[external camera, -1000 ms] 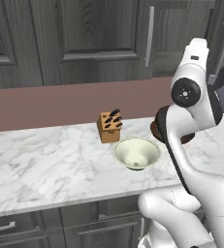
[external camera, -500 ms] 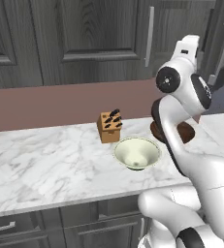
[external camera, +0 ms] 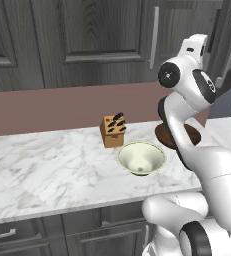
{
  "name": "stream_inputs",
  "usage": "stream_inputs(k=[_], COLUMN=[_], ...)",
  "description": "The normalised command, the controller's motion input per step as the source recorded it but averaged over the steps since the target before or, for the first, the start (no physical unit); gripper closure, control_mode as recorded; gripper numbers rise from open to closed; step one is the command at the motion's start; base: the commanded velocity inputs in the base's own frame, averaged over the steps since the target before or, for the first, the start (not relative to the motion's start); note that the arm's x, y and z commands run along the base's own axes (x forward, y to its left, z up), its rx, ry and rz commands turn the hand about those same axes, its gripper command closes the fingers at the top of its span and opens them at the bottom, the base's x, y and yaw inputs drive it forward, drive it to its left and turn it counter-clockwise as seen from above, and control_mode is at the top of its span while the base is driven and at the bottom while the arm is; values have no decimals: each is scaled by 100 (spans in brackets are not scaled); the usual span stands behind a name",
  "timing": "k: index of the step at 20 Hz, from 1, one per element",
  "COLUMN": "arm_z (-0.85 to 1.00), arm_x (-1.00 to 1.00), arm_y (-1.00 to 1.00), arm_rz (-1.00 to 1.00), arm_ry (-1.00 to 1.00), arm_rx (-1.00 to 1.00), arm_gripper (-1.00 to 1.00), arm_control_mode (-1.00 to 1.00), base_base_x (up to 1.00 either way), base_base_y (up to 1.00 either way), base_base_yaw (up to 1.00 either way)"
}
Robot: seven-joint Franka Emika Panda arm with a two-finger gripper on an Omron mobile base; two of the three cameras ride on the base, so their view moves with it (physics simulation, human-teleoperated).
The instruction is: Open the cabinet. Pick the bowls from the counter and place them in the cabinet. Then close the cabinet.
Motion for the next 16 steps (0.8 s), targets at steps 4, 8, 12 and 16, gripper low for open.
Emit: stream_inputs(k=[4,8,12,16], arm_z=[0,0,0,0], arm_x=[-5,-63,-100,-98], arm_y=[-40,-57,-76,-81], arm_rz=[-6,-12,-16,-17], arm_ry=[0,0,-9,-7], arm_rx=[0,0,0,0], arm_gripper=[-100,-100,-100,-100], arm_control_mode=[-100,-100,-100,-100], base_base_x=[0,0,0,0], base_base_y=[0,0,0,0], base_base_yaw=[0,0,0,0])
